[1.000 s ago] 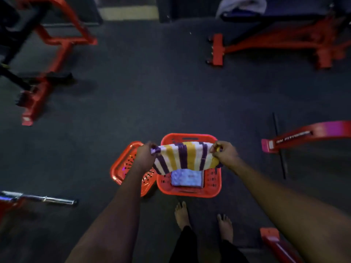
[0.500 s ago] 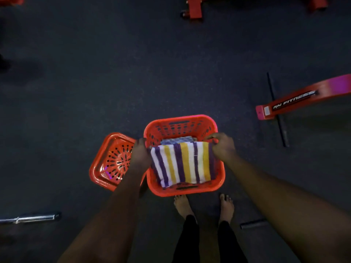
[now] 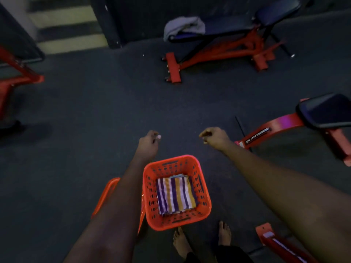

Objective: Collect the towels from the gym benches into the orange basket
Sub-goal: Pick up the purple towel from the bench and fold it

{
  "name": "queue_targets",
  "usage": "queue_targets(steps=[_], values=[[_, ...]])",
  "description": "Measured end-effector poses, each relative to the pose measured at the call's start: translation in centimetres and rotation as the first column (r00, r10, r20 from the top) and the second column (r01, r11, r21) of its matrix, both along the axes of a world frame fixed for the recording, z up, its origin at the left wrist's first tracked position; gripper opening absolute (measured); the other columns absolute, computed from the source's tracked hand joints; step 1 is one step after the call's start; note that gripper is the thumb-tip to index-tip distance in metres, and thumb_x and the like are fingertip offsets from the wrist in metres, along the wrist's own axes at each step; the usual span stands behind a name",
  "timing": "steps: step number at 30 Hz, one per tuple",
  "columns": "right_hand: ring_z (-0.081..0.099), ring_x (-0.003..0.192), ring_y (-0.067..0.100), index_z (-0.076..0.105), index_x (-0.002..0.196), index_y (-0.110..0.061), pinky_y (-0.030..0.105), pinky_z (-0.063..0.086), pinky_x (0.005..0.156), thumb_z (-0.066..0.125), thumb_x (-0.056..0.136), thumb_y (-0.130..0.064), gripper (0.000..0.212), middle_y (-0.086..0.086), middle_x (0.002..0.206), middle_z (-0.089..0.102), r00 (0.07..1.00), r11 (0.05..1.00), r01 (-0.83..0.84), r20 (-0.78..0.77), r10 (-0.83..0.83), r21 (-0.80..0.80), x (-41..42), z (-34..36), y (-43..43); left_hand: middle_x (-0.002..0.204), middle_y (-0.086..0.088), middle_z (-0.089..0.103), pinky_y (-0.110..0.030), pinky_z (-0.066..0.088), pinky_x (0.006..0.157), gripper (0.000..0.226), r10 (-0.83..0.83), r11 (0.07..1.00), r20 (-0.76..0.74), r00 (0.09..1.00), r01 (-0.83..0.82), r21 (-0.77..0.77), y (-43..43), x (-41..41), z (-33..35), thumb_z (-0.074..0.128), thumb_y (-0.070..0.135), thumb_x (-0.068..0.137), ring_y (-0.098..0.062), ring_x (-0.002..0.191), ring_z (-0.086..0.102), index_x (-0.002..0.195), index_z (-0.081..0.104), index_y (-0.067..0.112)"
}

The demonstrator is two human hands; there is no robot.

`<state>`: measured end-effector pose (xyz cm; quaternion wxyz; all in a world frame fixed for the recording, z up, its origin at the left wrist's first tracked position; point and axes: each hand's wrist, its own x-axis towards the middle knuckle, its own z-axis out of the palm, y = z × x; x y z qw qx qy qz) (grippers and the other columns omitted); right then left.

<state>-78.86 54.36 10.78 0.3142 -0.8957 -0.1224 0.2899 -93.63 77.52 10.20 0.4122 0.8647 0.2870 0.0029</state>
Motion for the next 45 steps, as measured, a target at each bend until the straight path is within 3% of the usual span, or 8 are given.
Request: queue_targets(steps=[2, 5, 16, 20, 27, 39, 42, 45], values=[[0.066, 0.065, 0.008, 0.076, 0.093, -0.018, 0.013, 0.049, 0.066, 0.062, 0.085, -0.003, 0.021, 0.009, 0.095, 0.077, 0.999, 1.0, 0.02, 0.032, -0.02, 0.013, 2.9, 2.9, -1.7, 0.089, -0.016, 0.071, -0.038, 0.053, 0.079, 0.022, -0.022, 0.999, 0.063, 0.998, 0.021, 0.025, -0.8, 3.3, 3.0, 0.052, 0.025, 0.097, -0.031, 0.085, 0.068, 0.11, 0.06, 0.009], [0.067, 0.062, 0.006, 0.073, 0.088, -0.021, 0.008, 0.047, 0.053, 0.061, 0.088, -0.005, 0.02, 0.005, 0.092, 0.076, 0.996, 0.997, 0.048, 0.068, -0.052, 0.054, 7.5, 5.7, -4.0, 0.087, -0.012, 0.071, -0.039, 0.054, 0.081, 0.021, -0.059, 0.997, 0.129, 0.99, 0.052, 0.058, -2.0, 8.2, 6.1, 0.052, 0.027, 0.096, -0.029, 0.082, 0.068, 0.107, 0.061, 0.011], [0.068, 0.065, 0.013, 0.073, 0.085, -0.015, 0.012, 0.045, 0.045, 0.06, 0.089, -0.004, 0.017, 0.005, 0.089, 0.072, 0.989, 0.984, 0.025, 0.137, -0.05, 0.177, 26.5, 14.2, -11.7, 0.09, -0.01, 0.071, -0.042, 0.054, 0.085, 0.019, -0.052, 0.995, 0.223, 0.973, 0.031, 0.096, -10.0, 27.1, 14.3, 0.049, 0.033, 0.096, -0.028, 0.084, 0.068, 0.102, 0.059, 0.018], [0.07, 0.068, 0.016, 0.073, 0.085, -0.016, 0.015, 0.047, 0.049, 0.061, 0.088, -0.006, 0.016, 0.007, 0.094, 0.074, 0.988, 0.978, 0.002, 0.149, -0.033, 0.207, 32.2, 16.0, -11.7, 0.089, -0.01, 0.071, -0.042, 0.055, 0.085, 0.017, -0.028, 0.996, 0.238, 0.971, 0.006, 0.091, -10.9, 32.0, 16.0, 0.05, 0.031, 0.096, -0.028, 0.083, 0.069, 0.101, 0.059, 0.018], [0.067, 0.068, 0.014, 0.073, 0.09, -0.01, 0.009, 0.042, 0.041, 0.062, 0.088, -0.004, 0.013, 0.011, 0.094, 0.073, 0.989, 0.966, -0.016, 0.144, -0.022, 0.258, 41.7, 16.4, -9.6, 0.094, -0.009, 0.07, -0.037, 0.055, 0.083, 0.016, 0.015, 0.991, 0.226, 0.974, -0.044, 0.124, -8.8, 40.8, 16.6, 0.049, 0.033, 0.098, -0.022, 0.084, 0.068, 0.101, 0.058, 0.021], [0.07, 0.071, 0.015, 0.071, 0.093, -0.013, 0.023, 0.052, 0.056, 0.061, 0.092, -0.009, 0.011, 0.008, 0.094, 0.073, 0.992, 0.97, -0.009, 0.126, -0.023, 0.245, 66.1, 16.1, 4.1, 0.09, -0.005, 0.069, -0.037, 0.054, 0.079, 0.021, 0.023, 0.99, 0.19, 0.982, -0.048, 0.129, 5.4, 64.6, 16.1, 0.048, 0.039, 0.097, -0.022, 0.083, 0.067, 0.102, 0.059, 0.022], [0.071, 0.074, 0.018, 0.072, 0.093, -0.011, 0.036, 0.062, 0.074, 0.059, 0.092, -0.006, 0.013, 0.01, 0.094, 0.073, 0.991, 0.962, 0.011, 0.126, -0.047, 0.273, 71.2, 16.0, 7.2, 0.086, -0.006, 0.068, -0.033, 0.05, 0.074, 0.023, 0.013, 0.989, 0.173, 0.985, -0.038, 0.145, 8.9, 69.6, 16.3, 0.047, 0.038, 0.097, -0.022, 0.083, 0.065, 0.104, 0.06, 0.02], [0.073, 0.079, 0.019, 0.072, 0.095, -0.014, 0.032, 0.059, 0.072, 0.061, 0.092, -0.01, 0.012, 0.006, 0.094, 0.072, 0.991, 0.967, -0.001, 0.13, -0.033, 0.255, 76.9, 15.6, 10.7, 0.086, -0.007, 0.07, -0.029, 0.044, 0.069, 0.022, 0.013, 0.989, 0.151, 0.988, -0.035, 0.147, 12.3, 75.3, 15.9, 0.049, 0.036, 0.097, -0.022, 0.084, 0.064, 0.104, 0.061, 0.018]])
